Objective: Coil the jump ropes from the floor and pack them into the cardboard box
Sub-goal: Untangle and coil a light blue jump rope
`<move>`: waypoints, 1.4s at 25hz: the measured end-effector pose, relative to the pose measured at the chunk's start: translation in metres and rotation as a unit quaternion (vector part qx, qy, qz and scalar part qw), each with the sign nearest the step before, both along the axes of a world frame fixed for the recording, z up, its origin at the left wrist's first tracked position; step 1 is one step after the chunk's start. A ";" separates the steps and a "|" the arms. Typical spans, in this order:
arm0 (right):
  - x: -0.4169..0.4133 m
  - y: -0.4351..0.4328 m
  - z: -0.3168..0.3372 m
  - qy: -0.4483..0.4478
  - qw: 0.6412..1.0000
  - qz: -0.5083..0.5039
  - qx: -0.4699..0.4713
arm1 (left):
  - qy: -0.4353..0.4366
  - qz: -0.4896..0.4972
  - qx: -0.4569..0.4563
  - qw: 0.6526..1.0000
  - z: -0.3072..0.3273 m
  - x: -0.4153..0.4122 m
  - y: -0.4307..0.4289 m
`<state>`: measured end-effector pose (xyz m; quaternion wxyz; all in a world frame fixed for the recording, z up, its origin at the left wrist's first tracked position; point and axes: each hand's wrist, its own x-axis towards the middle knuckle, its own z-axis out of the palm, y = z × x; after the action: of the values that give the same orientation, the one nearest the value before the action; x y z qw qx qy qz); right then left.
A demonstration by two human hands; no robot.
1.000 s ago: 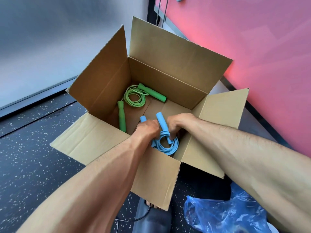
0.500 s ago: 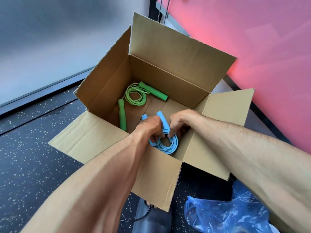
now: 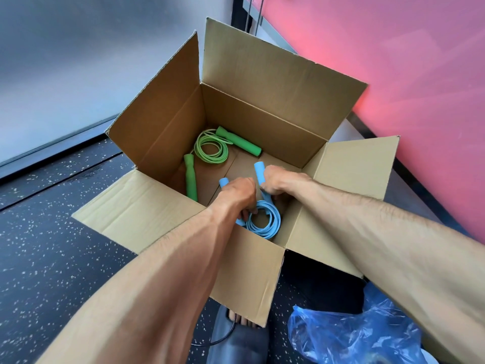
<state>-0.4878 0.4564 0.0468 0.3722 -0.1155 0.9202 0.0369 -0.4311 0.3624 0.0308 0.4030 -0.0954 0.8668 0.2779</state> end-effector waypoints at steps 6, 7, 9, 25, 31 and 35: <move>-0.001 0.010 0.000 0.081 0.993 -0.074 0.031 | -0.010 -0.003 -0.039 0.999 0.008 -0.001 0.015; -0.001 0.009 0.001 0.082 0.992 -0.087 0.033 | -0.016 -0.003 -0.046 0.999 0.008 0.000 0.016; -0.001 0.008 0.000 0.091 0.989 -0.111 0.032 | -0.024 -0.001 -0.060 0.998 0.009 0.000 0.017; 0.016 0.010 0.009 -0.245 0.964 -0.096 -0.037 | -0.016 0.013 -0.054 0.998 0.008 0.021 0.004; 0.012 0.011 0.004 -0.214 0.977 0.005 0.017 | -0.045 0.019 -0.040 0.998 -0.002 0.015 0.000; 0.030 0.009 -0.012 -0.183 0.980 0.011 0.076 | -0.092 0.038 -0.029 0.995 -0.015 0.011 -0.001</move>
<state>-0.4578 0.4651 0.0346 0.5415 -0.1024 0.8297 0.0888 -0.4202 0.3612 0.0163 0.4676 -0.1648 0.8293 0.2575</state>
